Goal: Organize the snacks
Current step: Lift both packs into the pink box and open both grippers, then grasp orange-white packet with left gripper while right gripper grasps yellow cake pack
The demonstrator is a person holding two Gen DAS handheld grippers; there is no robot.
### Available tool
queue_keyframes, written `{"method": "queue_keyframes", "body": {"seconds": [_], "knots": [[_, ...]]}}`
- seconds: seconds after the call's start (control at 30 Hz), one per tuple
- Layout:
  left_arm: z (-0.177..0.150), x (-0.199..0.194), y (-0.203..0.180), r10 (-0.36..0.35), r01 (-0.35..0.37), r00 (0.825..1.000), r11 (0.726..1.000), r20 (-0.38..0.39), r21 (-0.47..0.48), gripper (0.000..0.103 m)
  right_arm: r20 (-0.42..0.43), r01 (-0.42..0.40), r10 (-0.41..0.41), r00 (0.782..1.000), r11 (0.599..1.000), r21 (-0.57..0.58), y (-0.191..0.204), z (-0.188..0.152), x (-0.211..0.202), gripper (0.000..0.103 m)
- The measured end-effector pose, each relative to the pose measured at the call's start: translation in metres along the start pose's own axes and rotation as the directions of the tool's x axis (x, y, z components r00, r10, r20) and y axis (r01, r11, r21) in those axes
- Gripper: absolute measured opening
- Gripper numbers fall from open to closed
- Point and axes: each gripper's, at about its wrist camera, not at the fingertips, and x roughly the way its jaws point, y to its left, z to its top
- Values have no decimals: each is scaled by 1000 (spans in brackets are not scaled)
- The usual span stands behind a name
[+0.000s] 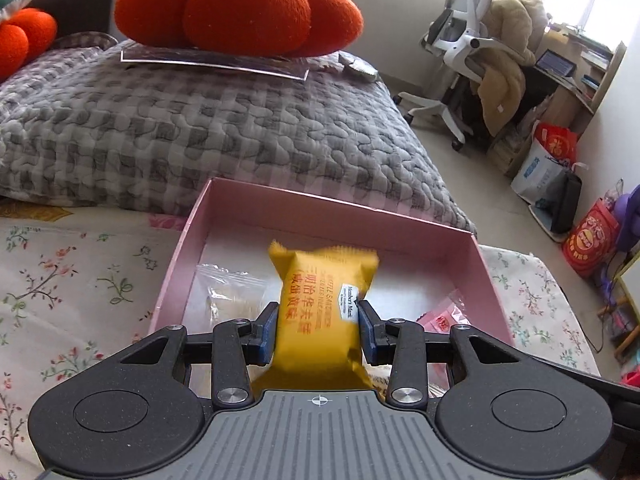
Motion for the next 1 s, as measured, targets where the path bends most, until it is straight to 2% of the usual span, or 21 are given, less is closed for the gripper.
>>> {"method": "queue_keyframes", "body": {"seconds": [0.1,0.2,0.27,0.4,0.47,0.57,0.6,0.7,0.83,1.0], "knots": [[-1,-4,4,-11,12,1000,999,4,-31,43,-5,-15,15,1000,1000,22,-3,-1,-1,26],[-2,-19,10,-6,7,1000,999,25,-52,57,11,-28,28,1000,1000,5,-6,-2,-14,37],[-3,-33,12,-1,3,1000,998,24,-63,60,18,-6,5,1000,1000,7,-9,-3,-24,45],[-7,-63,24,13,-12,1000,992,6,-129,67,22,-12,11,1000,999,46,-16,-3,-47,53],[-12,-81,29,43,-43,999,990,1,-134,69,31,-21,19,999,999,50,-17,-5,-62,60],[-30,-107,27,113,-113,994,990,-3,-85,76,39,-32,31,999,999,20,-14,-14,-82,73],[-39,-114,26,131,-131,991,988,-10,-75,77,38,-30,30,999,1000,3,-12,-18,-88,74],[-72,-133,30,136,-139,990,988,-45,-71,78,24,-26,27,999,999,-38,-7,-30,-99,81],[-99,-147,38,165,-169,985,984,-55,-64,78,-30,-56,54,998,996,-71,1,-51,-108,90],[-112,-147,54,227,-234,970,969,-90,-80,78,-92,-59,48,995,992,-110,9,-72,-107,91]]}}
